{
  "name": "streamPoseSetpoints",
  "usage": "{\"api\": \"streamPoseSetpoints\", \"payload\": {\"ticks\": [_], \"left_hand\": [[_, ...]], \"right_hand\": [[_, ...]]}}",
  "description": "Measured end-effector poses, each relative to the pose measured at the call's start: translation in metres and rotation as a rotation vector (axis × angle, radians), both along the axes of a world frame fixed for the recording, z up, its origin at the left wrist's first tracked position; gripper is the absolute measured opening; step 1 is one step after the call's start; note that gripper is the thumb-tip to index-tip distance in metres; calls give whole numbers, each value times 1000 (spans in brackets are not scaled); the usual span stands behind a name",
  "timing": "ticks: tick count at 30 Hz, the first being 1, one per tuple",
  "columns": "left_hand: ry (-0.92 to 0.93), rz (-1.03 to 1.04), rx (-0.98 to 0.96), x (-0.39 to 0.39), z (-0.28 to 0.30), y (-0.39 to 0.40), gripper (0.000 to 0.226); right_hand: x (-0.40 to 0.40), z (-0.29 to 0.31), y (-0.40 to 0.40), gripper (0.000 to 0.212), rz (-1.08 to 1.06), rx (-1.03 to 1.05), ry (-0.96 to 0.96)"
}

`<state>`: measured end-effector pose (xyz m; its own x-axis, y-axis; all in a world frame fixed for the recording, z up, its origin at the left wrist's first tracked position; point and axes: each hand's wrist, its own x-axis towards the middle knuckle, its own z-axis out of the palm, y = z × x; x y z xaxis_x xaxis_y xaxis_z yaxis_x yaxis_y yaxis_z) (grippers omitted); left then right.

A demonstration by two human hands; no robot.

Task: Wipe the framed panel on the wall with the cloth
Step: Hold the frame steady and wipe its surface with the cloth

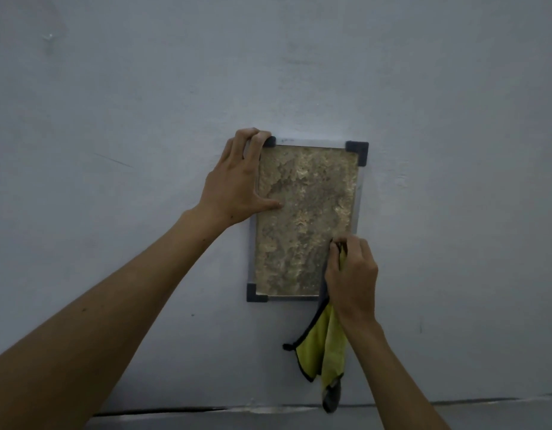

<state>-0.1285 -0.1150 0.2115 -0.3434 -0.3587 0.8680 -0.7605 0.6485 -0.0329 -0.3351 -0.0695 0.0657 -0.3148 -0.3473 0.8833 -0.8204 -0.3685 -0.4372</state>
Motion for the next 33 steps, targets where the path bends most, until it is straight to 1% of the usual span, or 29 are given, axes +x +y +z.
{"api": "streamPoseSetpoints", "payload": {"ticks": [2, 4, 6, 9, 11, 15, 17, 19, 21, 23, 29, 31, 33], "left_hand": [[2, 1, -2, 0, 0, -1, 116], [1, -2, -2, 0, 0, -1, 116], [0, -5, -9, 1, 0, -1, 116], [-2, -5, -11, 1, 0, -3, 117], [-6, -3, -10, 1, 0, -3, 118], [-2, -5, -7, 1, -1, -3, 117], [1, -3, -7, 1, 0, -3, 117], [2, -8, -9, 1, 1, -3, 117], [2, -14, -13, 1, 1, -3, 117], [-2, -13, -14, 1, 0, -3, 117], [5, -15, -9, 1, 0, -3, 118], [5, -14, -11, 1, 0, -2, 118], [2, -15, -11, 1, 0, -2, 118]], "right_hand": [[4, -20, 4, 4, 9, 50, 28], [6, -27, 7, 1, 33, 105, 35], [7, -12, 2, 2, 53, 95, 17], [10, 23, -5, 5, 40, 9, -18], [13, 29, -7, 6, 40, -21, -29], [17, -13, 1, 4, 51, 54, -8], [17, -19, 2, 4, 76, 97, 10], [15, -2, -4, 4, 69, 86, 4], [13, 20, -9, 5, 49, 32, -12], [13, 29, -11, 6, 42, -9, -14], [22, -21, 2, 3, 49, 94, 48], [20, -9, 0, 3, 51, 94, 40], [18, 16, -5, 5, 42, 49, 8]]}}
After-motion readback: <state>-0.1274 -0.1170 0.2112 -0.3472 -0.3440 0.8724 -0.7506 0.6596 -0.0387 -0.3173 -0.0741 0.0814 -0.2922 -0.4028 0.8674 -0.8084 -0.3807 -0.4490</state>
